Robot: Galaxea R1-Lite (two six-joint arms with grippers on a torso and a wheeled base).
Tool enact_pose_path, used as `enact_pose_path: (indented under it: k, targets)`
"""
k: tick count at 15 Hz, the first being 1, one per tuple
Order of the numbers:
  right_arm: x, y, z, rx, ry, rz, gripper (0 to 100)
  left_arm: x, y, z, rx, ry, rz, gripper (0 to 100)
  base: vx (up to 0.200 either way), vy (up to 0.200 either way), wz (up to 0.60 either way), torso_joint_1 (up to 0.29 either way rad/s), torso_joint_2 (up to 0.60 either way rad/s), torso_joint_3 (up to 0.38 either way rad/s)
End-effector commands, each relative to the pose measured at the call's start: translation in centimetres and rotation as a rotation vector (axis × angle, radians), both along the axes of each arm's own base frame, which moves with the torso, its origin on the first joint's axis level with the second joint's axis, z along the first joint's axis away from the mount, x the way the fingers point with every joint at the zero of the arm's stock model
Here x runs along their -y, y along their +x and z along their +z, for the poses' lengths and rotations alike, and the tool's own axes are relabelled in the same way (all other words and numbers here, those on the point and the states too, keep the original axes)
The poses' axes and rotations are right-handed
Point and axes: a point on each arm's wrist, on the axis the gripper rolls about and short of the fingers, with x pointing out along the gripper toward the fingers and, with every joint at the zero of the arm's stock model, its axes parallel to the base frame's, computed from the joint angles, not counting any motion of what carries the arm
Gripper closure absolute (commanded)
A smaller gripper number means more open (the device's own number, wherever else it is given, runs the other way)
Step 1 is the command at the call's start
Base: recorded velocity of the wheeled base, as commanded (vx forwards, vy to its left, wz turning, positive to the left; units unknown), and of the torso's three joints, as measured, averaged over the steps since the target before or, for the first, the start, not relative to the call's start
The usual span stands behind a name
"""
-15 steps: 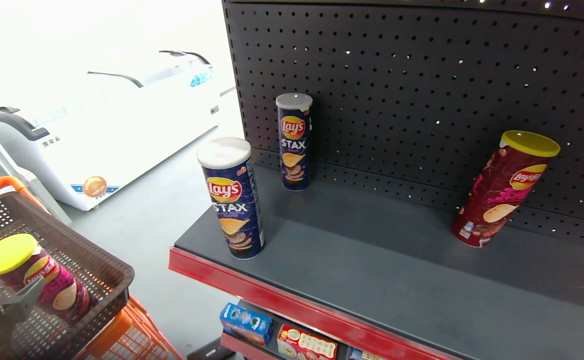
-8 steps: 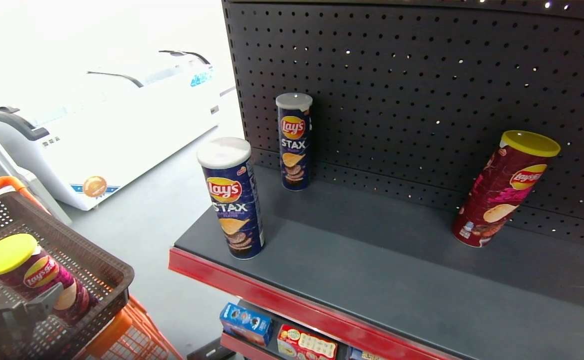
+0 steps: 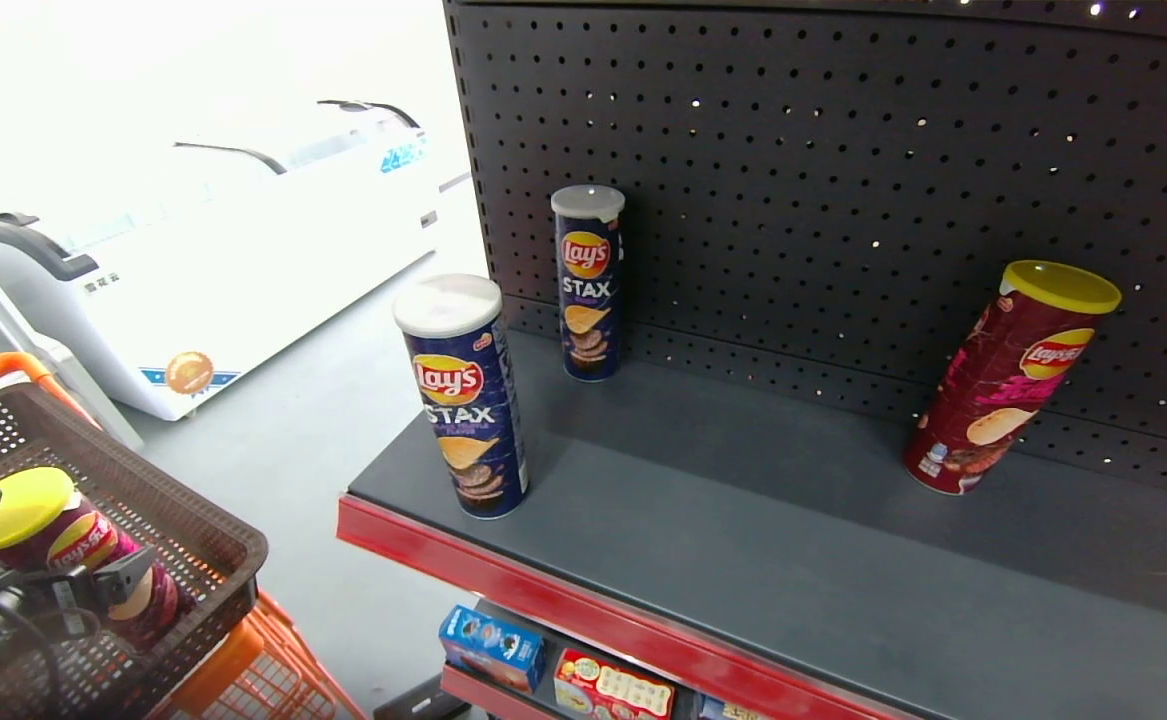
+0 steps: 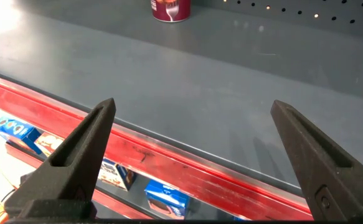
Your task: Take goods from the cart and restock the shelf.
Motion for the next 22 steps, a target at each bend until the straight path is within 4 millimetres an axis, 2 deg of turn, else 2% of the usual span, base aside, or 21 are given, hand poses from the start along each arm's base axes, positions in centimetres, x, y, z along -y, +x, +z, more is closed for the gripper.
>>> enact_pose_path:
  k: [1, 3, 9, 10, 16, 22]
  targets:
    - [0.0, 0.0, 0.0, -0.001, 0.0, 0.001, 0, -0.5, 1.8, -0.6, -0.016, -0.009, -0.02, 0, 0.0, 0.0, 0.0, 0.0, 0.0, 0.0]
    - [0.0, 0.0, 0.0, -0.001, 0.0, 0.001, 0, -0.4, 2.8, -0.7, -0.012, -0.005, -0.045, 0, 0.0, 0.0, 0.0, 0.0, 0.0, 0.0]
    - [0.0, 0.0, 0.0, -0.001, 0.0, 0.001, 0, 0.2, 3.8, -1.2, -0.018, -0.007, -0.085, 0, 0.0, 0.0, 0.0, 0.0, 0.0, 0.0]
    - [0.0, 0.0, 0.0, -0.003, 0.0, 0.001, 0, 0.2, 4.0, -1.1, -0.008, -0.003, -0.088, 100, 0.0, 0.0, 0.0, 0.0, 0.0, 0.0]
    - [0.0, 0.0, 0.0, -0.001, 0.0, 0.001, 0, 0.1, 4.8, 0.0, 0.053, 0.038, -0.105, 100, 0.0, 0.0, 0.0, 0.0, 0.0, 0.0]
    - [0.0, 0.0, 0.0, -0.001, 0.0, 0.001, 0, 2.8, 4.5, 5.1, 0.2, 0.096, -0.207, 100, 0.0, 0.0, 0.0, 0.0, 0.0, 0.0]
